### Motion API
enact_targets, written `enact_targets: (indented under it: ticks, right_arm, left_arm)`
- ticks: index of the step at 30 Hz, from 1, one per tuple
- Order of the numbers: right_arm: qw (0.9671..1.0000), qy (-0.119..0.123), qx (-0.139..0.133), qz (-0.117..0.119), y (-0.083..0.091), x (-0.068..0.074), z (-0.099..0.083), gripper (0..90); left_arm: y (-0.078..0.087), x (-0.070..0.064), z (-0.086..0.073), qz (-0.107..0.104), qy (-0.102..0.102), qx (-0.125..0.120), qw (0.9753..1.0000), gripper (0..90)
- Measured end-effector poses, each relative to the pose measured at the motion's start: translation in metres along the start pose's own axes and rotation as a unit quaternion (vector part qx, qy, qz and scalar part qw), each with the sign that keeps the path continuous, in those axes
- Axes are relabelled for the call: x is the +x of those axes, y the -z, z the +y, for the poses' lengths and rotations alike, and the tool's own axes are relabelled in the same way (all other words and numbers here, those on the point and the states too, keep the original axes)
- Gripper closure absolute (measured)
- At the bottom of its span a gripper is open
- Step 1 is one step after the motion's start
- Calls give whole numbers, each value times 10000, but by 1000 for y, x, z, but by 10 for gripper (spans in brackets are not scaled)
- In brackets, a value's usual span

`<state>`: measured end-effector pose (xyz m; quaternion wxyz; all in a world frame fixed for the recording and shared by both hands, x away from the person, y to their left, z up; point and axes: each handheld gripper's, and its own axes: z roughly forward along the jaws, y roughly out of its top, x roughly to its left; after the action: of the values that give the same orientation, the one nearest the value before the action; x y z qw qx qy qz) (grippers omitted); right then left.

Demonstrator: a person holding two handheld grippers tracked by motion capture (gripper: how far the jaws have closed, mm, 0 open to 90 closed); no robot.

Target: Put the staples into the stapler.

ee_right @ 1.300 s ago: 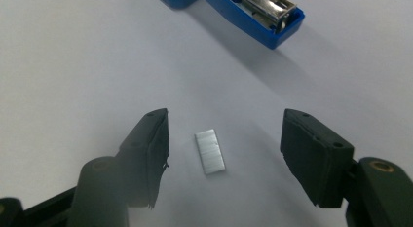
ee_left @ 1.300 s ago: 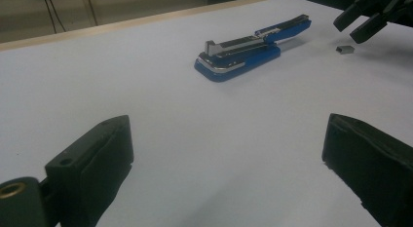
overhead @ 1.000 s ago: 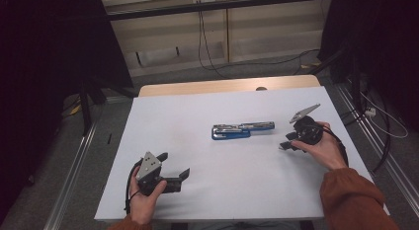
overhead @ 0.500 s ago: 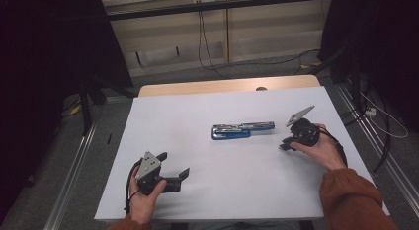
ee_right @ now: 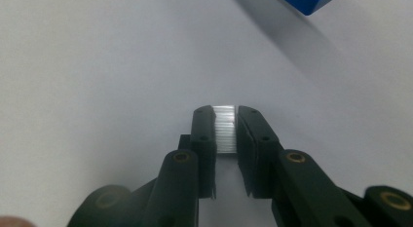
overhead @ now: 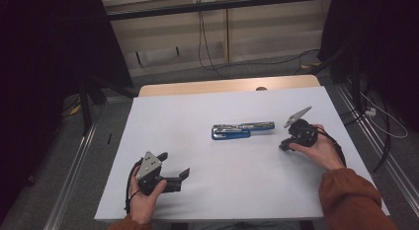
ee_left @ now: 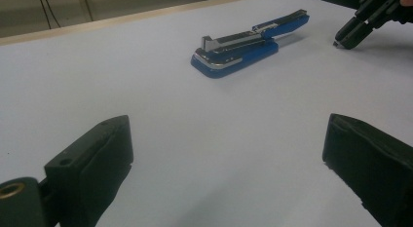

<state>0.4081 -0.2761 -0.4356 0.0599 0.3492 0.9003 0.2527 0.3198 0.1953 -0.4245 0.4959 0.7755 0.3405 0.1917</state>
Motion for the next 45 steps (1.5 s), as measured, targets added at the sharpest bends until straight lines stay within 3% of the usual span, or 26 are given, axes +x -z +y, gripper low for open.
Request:
enact_targets:
  ticks: [14, 19, 29, 35, 45]
  right_arm:
    - [10000, 61, -25, -14, 0, 5, 3, 792]
    - [9998, 7, -178, -35, 4, 4, 2, 792]
    - [9988, -74, -486, 16, 9, 3, 3, 793]
    - [9979, -3, -651, 66, 12, 6, 6, 792]
    - [9975, 158, -689, 93, 14, 13, 13, 793]
  left_arm:
    - [0, 0, -1, -27, 45, 42, 10000, 46]
    - [3, 1, 1, 15, 68, -82, 9999, 46]
    - [2, 2, 0, 4, 82, -52, 10000, 46]
    - [2, 2, 0, -13, 79, -52, 10000, 46]
    - [5, 2, 1, 35, 84, -125, 9999, 46]
